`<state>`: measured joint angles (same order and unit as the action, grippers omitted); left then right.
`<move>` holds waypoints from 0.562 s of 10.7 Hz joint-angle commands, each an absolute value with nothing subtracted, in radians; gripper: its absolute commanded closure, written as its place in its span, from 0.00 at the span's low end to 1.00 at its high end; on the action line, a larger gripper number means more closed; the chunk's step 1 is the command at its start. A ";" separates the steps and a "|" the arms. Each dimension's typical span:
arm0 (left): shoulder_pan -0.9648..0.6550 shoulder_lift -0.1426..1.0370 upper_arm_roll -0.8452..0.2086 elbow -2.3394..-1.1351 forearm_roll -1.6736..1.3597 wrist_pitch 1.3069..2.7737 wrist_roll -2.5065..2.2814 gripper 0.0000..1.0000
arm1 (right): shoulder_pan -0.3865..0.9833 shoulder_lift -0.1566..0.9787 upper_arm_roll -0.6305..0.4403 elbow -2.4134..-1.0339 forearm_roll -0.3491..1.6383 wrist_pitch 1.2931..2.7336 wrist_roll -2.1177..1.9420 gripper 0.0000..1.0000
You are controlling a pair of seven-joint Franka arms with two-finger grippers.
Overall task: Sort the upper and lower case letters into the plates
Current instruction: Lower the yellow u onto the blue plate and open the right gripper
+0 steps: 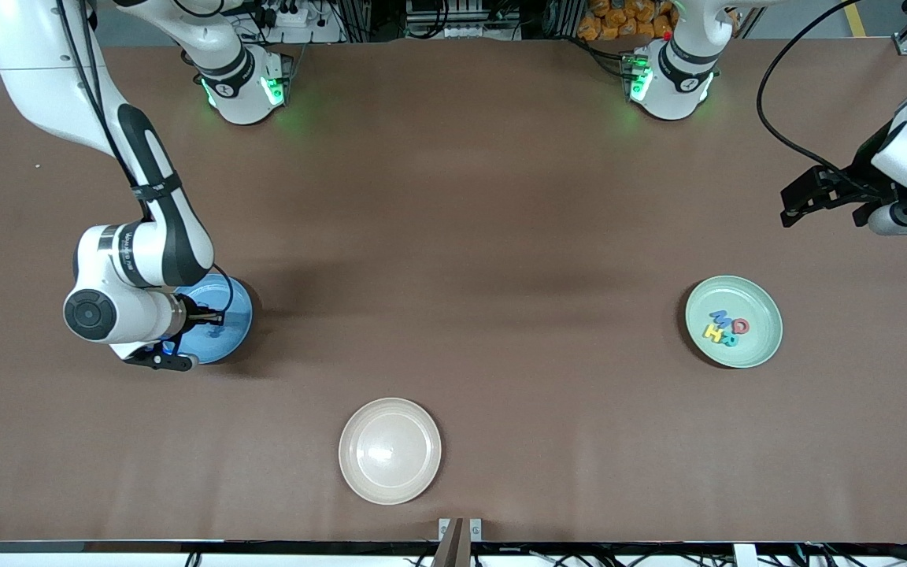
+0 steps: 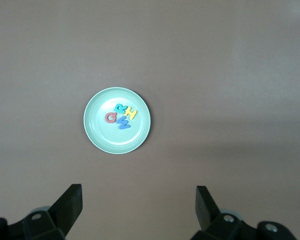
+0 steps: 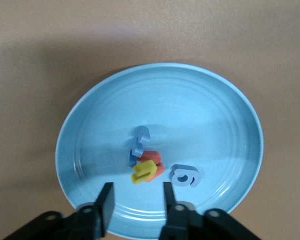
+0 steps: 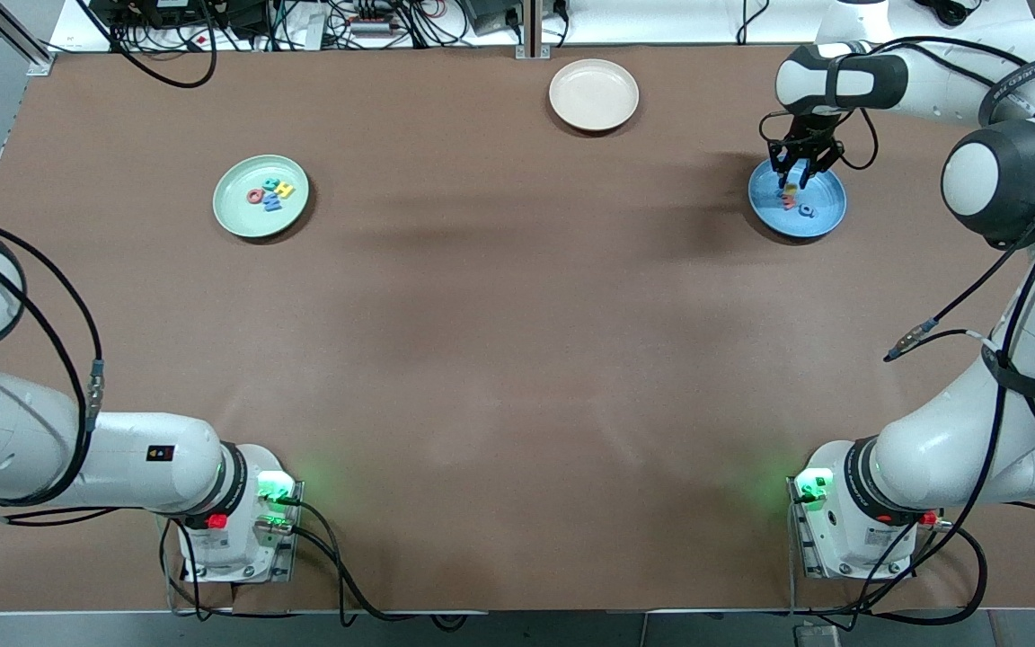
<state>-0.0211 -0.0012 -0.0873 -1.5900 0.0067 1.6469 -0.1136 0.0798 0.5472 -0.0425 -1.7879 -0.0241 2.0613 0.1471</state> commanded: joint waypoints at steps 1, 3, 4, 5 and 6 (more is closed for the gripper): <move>-0.014 -0.017 -0.087 -1.586 -0.003 1.635 -0.098 0.00 | 0.080 0.515 -0.048 -1.720 -0.035 1.944 0.086 0.00; -0.014 -0.017 -0.087 -1.586 -0.003 1.635 -0.098 0.00 | 0.080 0.485 -0.048 -1.630 -0.028 1.850 0.087 0.00; -0.014 -0.015 -0.087 -1.586 -0.003 1.635 -0.098 0.00 | 0.089 0.462 -0.046 -1.577 -0.029 1.780 0.084 0.00; -0.014 -0.017 -0.087 -1.586 -0.003 1.635 -0.098 0.00 | 0.097 0.431 -0.045 -1.536 -0.028 1.723 0.087 0.00; -0.015 -0.017 -0.087 -1.586 -0.003 1.635 -0.098 0.00 | 0.097 0.384 -0.040 -1.523 -0.025 1.688 0.090 0.00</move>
<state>-0.0209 -0.0043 -0.0869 -1.5877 0.0067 1.6469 -0.1136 0.0906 0.4530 -0.0442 -1.5445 -0.0239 1.7496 0.0967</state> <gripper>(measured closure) 0.000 0.000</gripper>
